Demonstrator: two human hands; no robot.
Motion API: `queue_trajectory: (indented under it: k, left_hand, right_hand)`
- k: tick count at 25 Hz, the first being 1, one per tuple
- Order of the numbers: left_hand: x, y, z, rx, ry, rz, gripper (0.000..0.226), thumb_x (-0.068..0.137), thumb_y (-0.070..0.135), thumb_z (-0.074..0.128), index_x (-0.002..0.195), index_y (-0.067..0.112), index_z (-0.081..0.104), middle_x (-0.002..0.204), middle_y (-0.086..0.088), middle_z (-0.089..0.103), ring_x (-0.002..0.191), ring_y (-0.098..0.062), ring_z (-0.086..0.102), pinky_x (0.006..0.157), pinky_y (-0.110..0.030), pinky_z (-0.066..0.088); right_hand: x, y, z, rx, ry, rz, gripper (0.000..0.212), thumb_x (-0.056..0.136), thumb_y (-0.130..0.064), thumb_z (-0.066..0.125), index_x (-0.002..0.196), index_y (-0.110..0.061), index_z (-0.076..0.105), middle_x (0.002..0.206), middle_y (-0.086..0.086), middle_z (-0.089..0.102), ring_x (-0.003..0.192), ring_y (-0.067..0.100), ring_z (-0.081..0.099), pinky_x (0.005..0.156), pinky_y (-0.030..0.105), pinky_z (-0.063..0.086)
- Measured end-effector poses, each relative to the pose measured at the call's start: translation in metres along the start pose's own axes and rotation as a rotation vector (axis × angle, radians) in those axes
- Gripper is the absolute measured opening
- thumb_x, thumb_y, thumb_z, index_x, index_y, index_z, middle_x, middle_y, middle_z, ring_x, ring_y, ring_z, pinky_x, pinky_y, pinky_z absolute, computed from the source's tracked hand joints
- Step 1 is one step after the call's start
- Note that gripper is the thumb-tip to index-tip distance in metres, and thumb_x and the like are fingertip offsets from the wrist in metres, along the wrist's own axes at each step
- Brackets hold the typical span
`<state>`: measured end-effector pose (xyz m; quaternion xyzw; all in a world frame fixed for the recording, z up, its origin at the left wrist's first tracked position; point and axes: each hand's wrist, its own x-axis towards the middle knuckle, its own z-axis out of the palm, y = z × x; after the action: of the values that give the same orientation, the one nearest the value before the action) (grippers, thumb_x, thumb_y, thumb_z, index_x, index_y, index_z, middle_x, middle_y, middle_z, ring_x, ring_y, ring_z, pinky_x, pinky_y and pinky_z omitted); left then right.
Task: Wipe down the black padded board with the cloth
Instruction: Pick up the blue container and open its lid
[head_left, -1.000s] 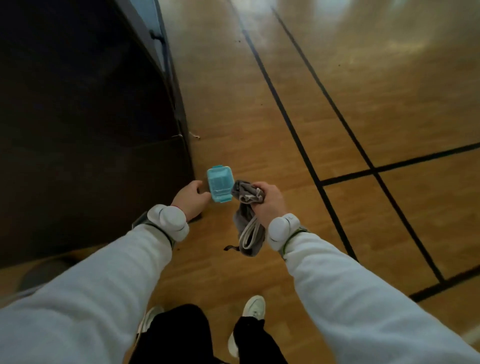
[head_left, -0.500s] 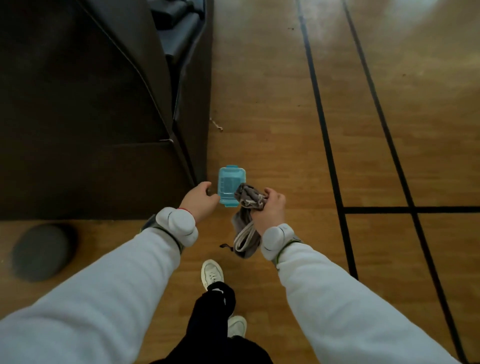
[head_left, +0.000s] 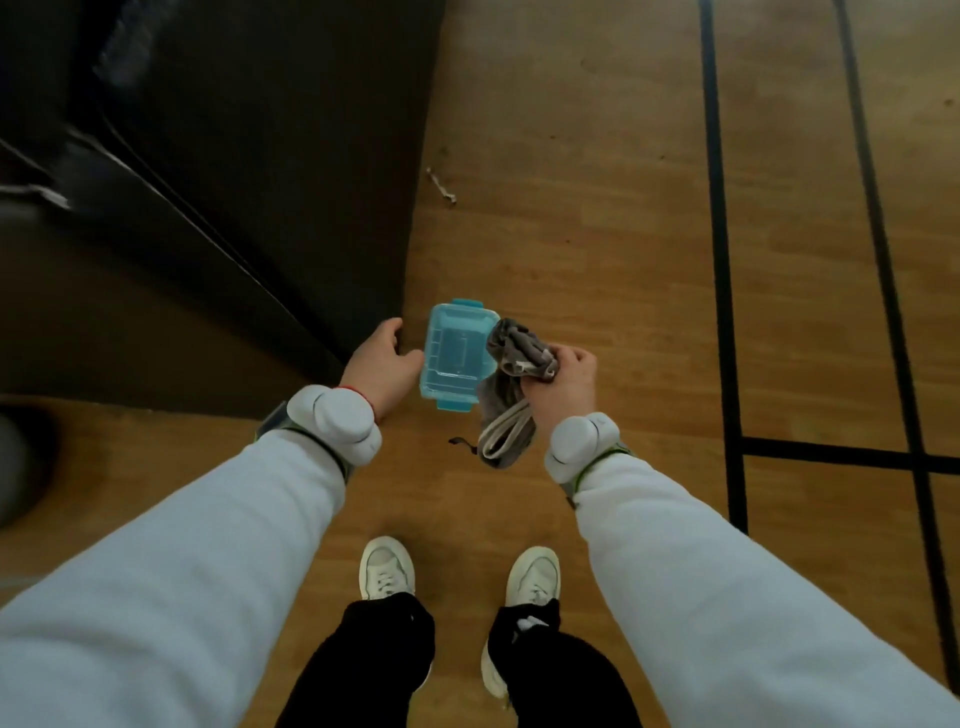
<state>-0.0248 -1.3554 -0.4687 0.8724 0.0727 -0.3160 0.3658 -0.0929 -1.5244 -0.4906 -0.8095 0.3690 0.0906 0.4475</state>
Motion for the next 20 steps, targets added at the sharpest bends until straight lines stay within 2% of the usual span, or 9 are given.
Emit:
queue_trajectory:
  k: [2,4,6,9,12,15,17,19,20]
  left_hand:
    - [0.043,-0.021,0.032,-0.036,0.012,-0.009,0.059,0.095,0.025,0.049,0.147,0.020,0.022,0.149,-0.008,0.033,0.132,-0.026,0.037,0.105,-0.040,0.036]
    - [0.085,-0.042,0.060,-0.047,0.035,-0.014,0.060,0.095,0.024,0.049,0.147,0.020,0.021,0.149,-0.008,0.032,0.134,-0.026,0.035,0.105,-0.040,0.034]
    - [0.125,-0.062,0.085,-0.067,0.070,-0.003,0.063,0.094,0.022,0.050,0.148,0.020,0.018,0.149,-0.008,0.032,0.133,-0.027,0.036,0.104,-0.040,0.035]
    - [0.179,-0.086,0.110,-0.031,0.139,-0.008,0.063,0.093,0.017,0.050,0.148,0.017,0.018,0.148,-0.011,0.034,0.131,-0.029,0.038,0.102,-0.040,0.036]
    - [0.225,-0.104,0.131,0.074,0.141,-0.028,0.054,0.093,0.017,0.049,0.143,0.008,0.031,0.141,-0.016,0.041,0.125,-0.032,0.044,0.101,-0.041,0.039]
    - [0.256,-0.115,0.147,0.163,0.109,-0.074,0.033,0.092,0.021,0.050,0.117,0.000,0.052,0.118,-0.017,0.055,0.095,-0.027,0.054,0.083,-0.036,0.045]
    - [0.269,-0.121,0.153,0.125,0.069,-0.129,0.023,0.093,0.025,0.050,0.090,0.003,0.056,0.103,-0.016,0.057,0.085,-0.026,0.053,0.076,-0.034,0.043]
    - [0.279,-0.133,0.162,-0.066,0.036,-0.181,0.024,0.091,0.029,0.053,0.087,0.005,0.058,0.100,-0.017,0.063,0.088,-0.030,0.060,0.083,-0.037,0.049]
    - [0.283,-0.138,0.166,-0.194,0.038,-0.199,0.024,0.091,0.028,0.055,0.091,0.005,0.060,0.102,-0.017,0.065,0.092,-0.031,0.062,0.088,-0.041,0.050]
  right_hand:
    - [0.040,0.031,0.026,0.074,-0.042,0.003,0.021,0.085,-0.010,0.059,0.106,-0.011,0.060,0.113,0.009,0.053,0.095,0.025,0.056,0.086,0.035,0.049]
    - [0.075,0.057,0.048,0.247,-0.093,0.071,0.012,0.087,-0.011,0.059,0.097,-0.015,0.060,0.085,0.003,0.061,0.072,0.018,0.058,0.059,0.026,0.050]
    - [0.110,0.084,0.072,0.340,-0.108,0.129,0.014,0.088,-0.012,0.057,0.101,-0.014,0.060,0.077,0.000,0.059,0.064,0.011,0.055,0.047,0.019,0.042]
    - [0.161,0.112,0.105,0.511,-0.106,0.184,0.008,0.087,-0.016,0.057,0.093,-0.013,0.062,0.079,0.003,0.063,0.074,0.021,0.061,0.061,0.030,0.050]
    - [0.203,0.134,0.128,0.608,-0.121,0.176,0.005,0.084,-0.015,0.058,0.081,-0.017,0.061,0.080,0.007,0.065,0.082,0.027,0.063,0.078,0.038,0.051]
    - [0.234,0.146,0.140,0.607,-0.178,0.186,0.003,0.082,-0.017,0.060,0.079,-0.016,0.060,0.080,0.007,0.065,0.081,0.026,0.063,0.085,0.038,0.050]
    - [0.250,0.153,0.144,0.614,-0.274,0.256,0.019,0.074,-0.023,0.065,0.089,-0.012,0.062,0.086,0.009,0.067,0.088,0.029,0.064,0.092,0.041,0.049]
    - [0.256,0.165,0.147,0.716,-0.415,0.370,0.049,0.065,-0.028,0.068,0.109,-0.007,0.062,0.096,0.012,0.067,0.091,0.031,0.064,0.098,0.045,0.045]
    - [0.256,0.171,0.150,0.793,-0.479,0.411,0.054,0.067,-0.029,0.067,0.115,-0.006,0.060,0.100,0.013,0.065,0.091,0.031,0.063,0.100,0.046,0.043]
